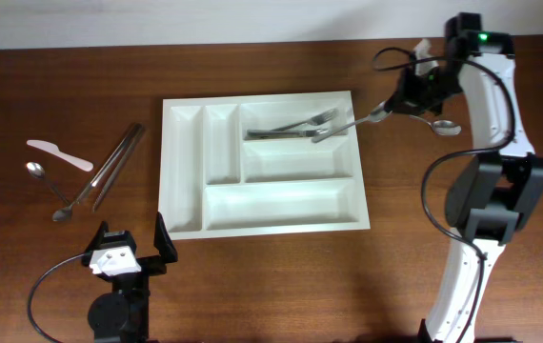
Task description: Pack container
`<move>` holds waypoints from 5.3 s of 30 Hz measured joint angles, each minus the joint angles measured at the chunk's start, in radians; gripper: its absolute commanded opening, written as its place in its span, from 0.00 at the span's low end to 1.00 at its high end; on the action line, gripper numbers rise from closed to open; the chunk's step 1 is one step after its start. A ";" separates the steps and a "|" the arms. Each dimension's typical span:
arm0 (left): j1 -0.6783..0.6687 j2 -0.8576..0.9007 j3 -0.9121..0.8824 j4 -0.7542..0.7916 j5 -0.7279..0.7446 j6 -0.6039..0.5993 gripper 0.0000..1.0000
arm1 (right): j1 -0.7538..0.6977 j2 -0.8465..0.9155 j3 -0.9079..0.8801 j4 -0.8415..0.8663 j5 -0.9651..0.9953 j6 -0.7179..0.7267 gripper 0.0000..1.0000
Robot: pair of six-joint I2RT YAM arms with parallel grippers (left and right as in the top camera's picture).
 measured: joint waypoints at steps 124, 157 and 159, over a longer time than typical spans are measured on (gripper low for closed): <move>0.000 0.000 0.000 0.000 0.000 0.000 0.99 | -0.364 0.218 -0.013 0.237 -0.078 0.027 0.59; 0.000 0.000 0.000 0.000 0.000 0.000 0.99 | -0.365 0.235 -0.014 0.260 -0.161 0.027 0.04; 0.000 0.000 0.000 0.000 0.000 0.000 0.99 | -0.365 0.235 -0.014 0.261 -0.169 0.027 0.04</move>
